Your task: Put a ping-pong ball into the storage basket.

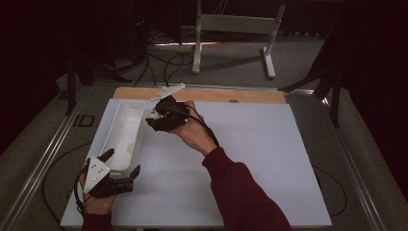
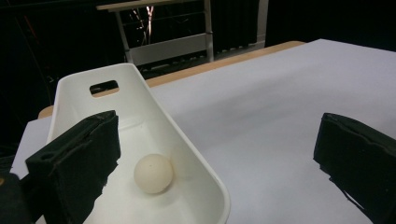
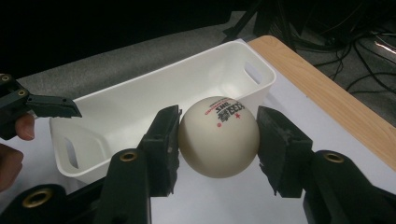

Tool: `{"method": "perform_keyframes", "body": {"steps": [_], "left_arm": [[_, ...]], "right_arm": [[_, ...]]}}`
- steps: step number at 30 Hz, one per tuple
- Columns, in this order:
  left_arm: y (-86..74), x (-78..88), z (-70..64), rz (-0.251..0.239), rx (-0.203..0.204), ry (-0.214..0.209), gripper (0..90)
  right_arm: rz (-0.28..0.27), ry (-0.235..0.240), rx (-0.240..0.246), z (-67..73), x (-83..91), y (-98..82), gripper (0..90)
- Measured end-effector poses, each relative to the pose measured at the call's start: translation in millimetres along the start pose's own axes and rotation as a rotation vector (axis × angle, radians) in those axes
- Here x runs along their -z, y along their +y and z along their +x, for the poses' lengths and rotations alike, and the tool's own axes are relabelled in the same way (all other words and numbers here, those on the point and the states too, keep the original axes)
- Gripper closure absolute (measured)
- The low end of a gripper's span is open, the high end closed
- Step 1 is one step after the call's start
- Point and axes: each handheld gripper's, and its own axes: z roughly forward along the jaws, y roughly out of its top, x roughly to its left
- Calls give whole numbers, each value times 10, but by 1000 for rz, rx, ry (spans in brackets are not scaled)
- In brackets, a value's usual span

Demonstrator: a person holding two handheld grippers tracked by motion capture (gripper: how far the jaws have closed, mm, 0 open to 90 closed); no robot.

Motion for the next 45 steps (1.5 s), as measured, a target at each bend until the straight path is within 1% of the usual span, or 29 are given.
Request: {"method": "perform_keyframes", "body": {"steps": [7, 22, 25, 34, 45], "left_arm": [[0, -2, 0, -1, 1, 0, 12], [-1, -2, 2, -1, 3, 1, 12], [-1, -2, 2, -3, 3, 1, 12], [-1, 0, 5, -4, 3, 3, 12], [0, 2, 5, -5, 3, 3, 12]], "right_arm": [[-4, 5, 3, 14, -18, 7, 507], [-13, 25, 11, 91, -61, 49, 507], [-17, 34, 5, 92, -70, 53, 507], [-20, 40, 7, 108, -99, 61, 507], [-25, 56, 11, 190, -152, 86, 507]]}}
